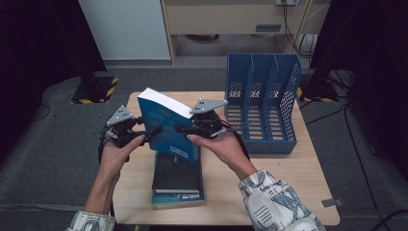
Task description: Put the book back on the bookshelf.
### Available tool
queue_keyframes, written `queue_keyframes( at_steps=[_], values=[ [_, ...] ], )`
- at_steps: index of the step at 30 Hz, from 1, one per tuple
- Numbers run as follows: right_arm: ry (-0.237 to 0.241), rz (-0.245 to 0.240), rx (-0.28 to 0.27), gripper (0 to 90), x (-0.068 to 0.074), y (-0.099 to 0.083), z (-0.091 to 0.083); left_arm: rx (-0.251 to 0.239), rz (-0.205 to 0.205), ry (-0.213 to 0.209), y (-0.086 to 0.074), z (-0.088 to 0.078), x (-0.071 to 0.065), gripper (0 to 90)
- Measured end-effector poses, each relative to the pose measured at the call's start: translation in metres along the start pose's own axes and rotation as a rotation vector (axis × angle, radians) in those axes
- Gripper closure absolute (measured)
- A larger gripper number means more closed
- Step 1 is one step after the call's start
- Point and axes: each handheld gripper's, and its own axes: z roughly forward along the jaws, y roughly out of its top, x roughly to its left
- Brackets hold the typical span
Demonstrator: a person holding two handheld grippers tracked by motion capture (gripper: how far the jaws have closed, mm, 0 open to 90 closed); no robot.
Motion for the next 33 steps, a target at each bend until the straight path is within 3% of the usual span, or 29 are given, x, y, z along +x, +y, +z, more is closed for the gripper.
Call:
queue_keyframes(
  at_steps=[22,26,29,33],
  values=[
    [-0.001,0.031,-0.035,58.9,-0.004,0.005,0.012,0.002,0.003,0.022,0.0,0.001,-0.004,25.1],
    [0.006,0.04,-0.032,60.4,-0.007,0.006,0.012,-0.016,-0.032,0.025,-0.003,0.001,-0.004,24.7],
    [0.012,0.046,-0.024,60.9,-0.01,0.008,0.013,-0.014,-0.04,0.066,-0.01,-0.003,-0.005,22.1],
    [-0.001,0.11,-0.021,61.2,-0.019,0.01,0.015,0.018,-0.072,0.142,-0.031,-0.008,-0.002,15.0]
  ],
)
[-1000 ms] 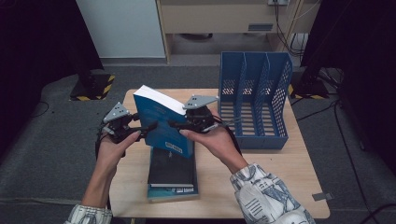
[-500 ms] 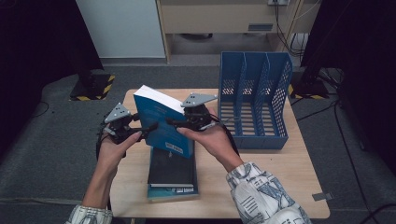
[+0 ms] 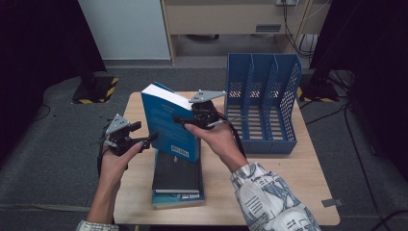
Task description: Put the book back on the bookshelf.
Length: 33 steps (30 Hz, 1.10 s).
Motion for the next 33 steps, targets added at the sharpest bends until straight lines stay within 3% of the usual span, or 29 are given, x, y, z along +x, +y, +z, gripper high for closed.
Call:
queue_keyframes(
  at_steps=[3,6,10,14,16,20,27,33],
  values=[
    [-0.001,0.022,0.005,61.2,-0.003,0.001,0.001,0.021,-0.035,0.06,-0.023,0.001,0.008,13.5],
    [-0.006,0.078,0.011,61.3,-0.01,0.004,0.003,0.057,-0.102,0.074,-0.05,0.006,0.022,7.2],
    [-0.005,0.117,0.018,61.3,-0.015,0.007,0.004,0.131,-0.089,0.16,-0.072,0.011,0.038,5.4],
    [-0.008,0.14,0.024,61.4,-0.018,0.012,0.005,0.2,-0.08,0.204,-0.087,0.013,0.048,5.2],
    [-0.018,0.146,0.026,61.4,-0.019,0.018,0.004,0.248,-0.09,0.267,-0.094,0.013,0.055,5.5],
    [-0.037,0.133,0.034,61.4,-0.019,0.027,0.002,0.298,-0.104,0.308,-0.1,0.016,0.061,5.7],
    [-0.092,0.138,0.029,61.4,-0.025,0.039,-0.011,0.404,-0.08,0.31,-0.11,0.027,0.064,5.5],
    [-0.127,0.143,0.017,61.4,-0.032,0.045,-0.026,0.455,-0.08,0.316,-0.115,0.034,0.065,5.5]
  ],
)
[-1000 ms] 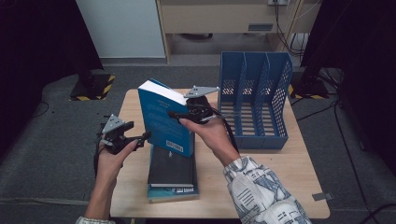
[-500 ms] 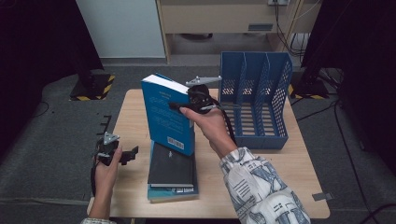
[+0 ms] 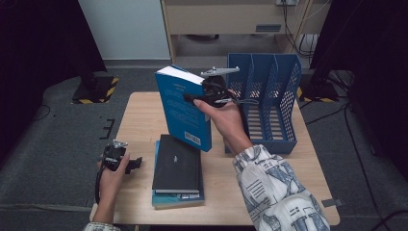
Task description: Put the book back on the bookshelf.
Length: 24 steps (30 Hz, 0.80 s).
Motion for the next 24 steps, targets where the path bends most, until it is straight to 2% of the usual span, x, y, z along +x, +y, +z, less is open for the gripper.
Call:
queue_keyframes(
  at_steps=[3,5,12,24],
  values=[
    [-0.015,0.001,-0.002,61.4,-0.003,0.003,-0.007,0.001,-0.007,-0.023,-0.001,0.003,-0.002,4.8],
    [-0.026,0.008,-0.01,61.4,-0.006,0.004,-0.011,-0.003,0.001,-0.014,-0.001,0.004,-0.003,3.7],
    [-0.061,0.01,-0.016,61.3,-0.014,0.008,-0.028,-0.019,-0.014,-0.025,-0.003,0.005,-0.003,1.9],
    [-0.125,0.015,-0.015,61.3,-0.029,0.006,-0.056,-0.072,-0.016,-0.027,-0.008,0.008,-0.004,0.0]
  ],
)
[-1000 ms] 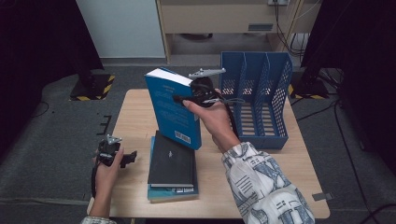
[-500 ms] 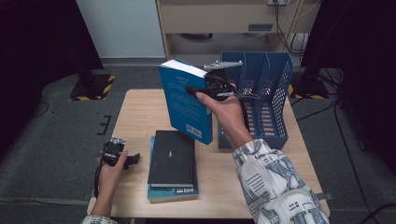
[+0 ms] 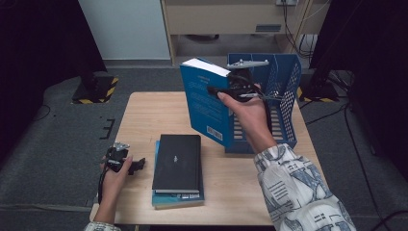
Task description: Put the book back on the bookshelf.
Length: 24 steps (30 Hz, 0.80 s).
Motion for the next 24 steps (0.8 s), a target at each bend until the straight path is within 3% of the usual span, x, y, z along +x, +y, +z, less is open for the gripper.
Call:
queue_keyframes(
  at_steps=[24],
  values=[
    [-0.145,0.051,-0.009,61.3,-0.044,-0.017,-0.057,-0.019,0.002,-0.001,-0.002,0.0,0.0,0.0]
  ],
)
